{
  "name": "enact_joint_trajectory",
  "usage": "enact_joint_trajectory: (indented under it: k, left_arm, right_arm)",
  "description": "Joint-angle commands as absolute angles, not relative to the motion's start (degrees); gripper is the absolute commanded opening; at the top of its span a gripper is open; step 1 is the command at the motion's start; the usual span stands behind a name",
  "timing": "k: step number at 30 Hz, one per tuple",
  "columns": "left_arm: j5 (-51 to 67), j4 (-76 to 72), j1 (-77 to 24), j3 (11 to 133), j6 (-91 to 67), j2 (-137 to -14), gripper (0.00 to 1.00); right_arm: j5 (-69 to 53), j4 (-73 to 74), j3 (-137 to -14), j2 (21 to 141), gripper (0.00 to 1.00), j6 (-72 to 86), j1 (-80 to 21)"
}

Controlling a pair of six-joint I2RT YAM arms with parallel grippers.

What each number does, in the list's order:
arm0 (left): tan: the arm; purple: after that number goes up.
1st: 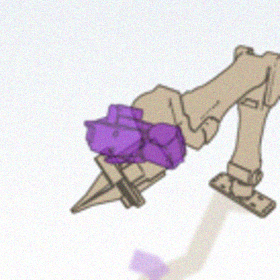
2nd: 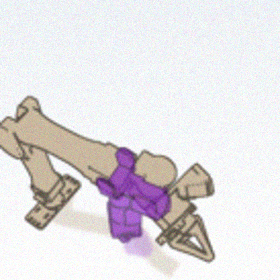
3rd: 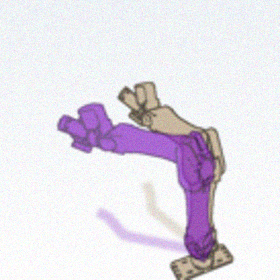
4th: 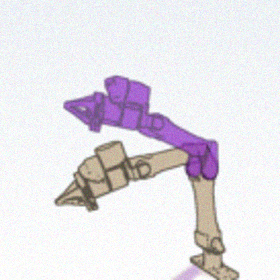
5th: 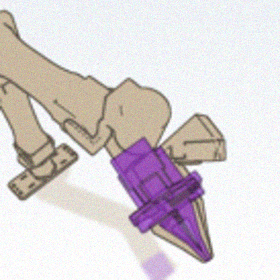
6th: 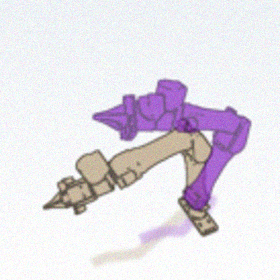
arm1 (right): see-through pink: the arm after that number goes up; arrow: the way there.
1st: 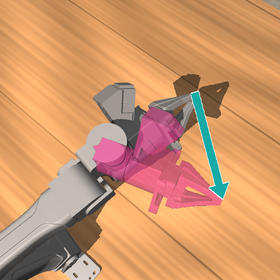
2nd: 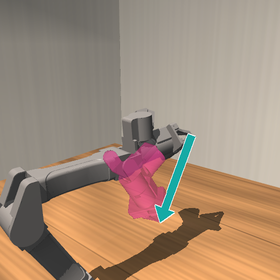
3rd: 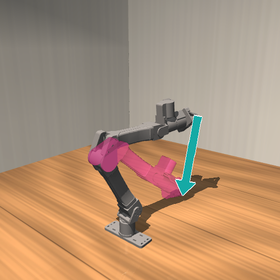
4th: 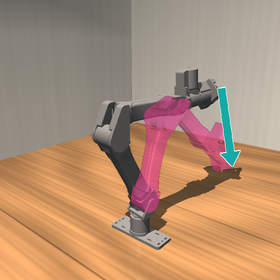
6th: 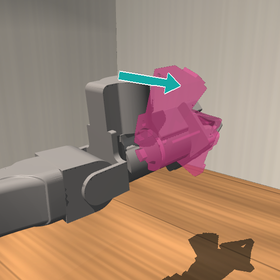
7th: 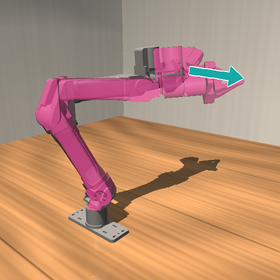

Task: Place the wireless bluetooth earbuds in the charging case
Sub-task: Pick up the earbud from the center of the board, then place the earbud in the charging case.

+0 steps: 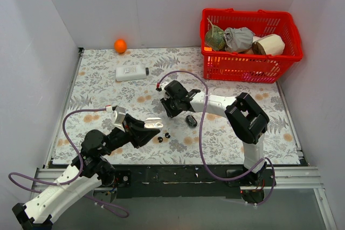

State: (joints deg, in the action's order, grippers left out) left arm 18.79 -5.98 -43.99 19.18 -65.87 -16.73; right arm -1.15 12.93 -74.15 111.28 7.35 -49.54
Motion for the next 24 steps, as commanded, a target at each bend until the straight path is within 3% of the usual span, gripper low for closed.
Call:
enact_joint_trajectory:
  k: [1, 6, 7, 9, 12, 16, 24]
  left_arm:
    - [18.4, -6.1, -44.1, 19.2, -65.7, -17.0, 0.0]
    - [18.5, -6.1, -44.1, 19.2, -65.7, -17.1, 0.0]
    - [18.5, -6.2, -44.1, 19.2, -65.7, -17.1, 0.0]
    - [18.5, -6.1, -44.1, 19.2, -65.6, -17.1, 0.0]
    - [18.5, -6.0, -44.1, 19.7, -65.2, -17.1, 0.0]
    - [17.8, -5.3, -44.1, 21.4, -64.4, -17.1, 0.0]
    - [20.5, -12.0, -44.1, 22.5, -59.6, -20.6, 0.0]
  right_arm:
    - [-0.3, 13.6, -73.4, 111.6, 0.26, 7.4, -49.3]
    - [1.3, 13.3, -73.0, 111.1, 0.14, 7.4, -49.2]
    - [1.4, 13.2, -72.6, 110.7, 0.07, 7.5, -49.2]
    - [2.1, 13.3, -72.5, 109.8, 0.01, 7.6, -49.1]
    - [3.2, 14.2, -72.0, 105.4, 0.01, 8.4, -49.1]
    - [4.7, 17.7, -70.6, 90.8, 0.01, 7.5, -49.2]
    - [-10.9, 22.8, -72.8, 65.2, 0.01, -1.3, -51.1]
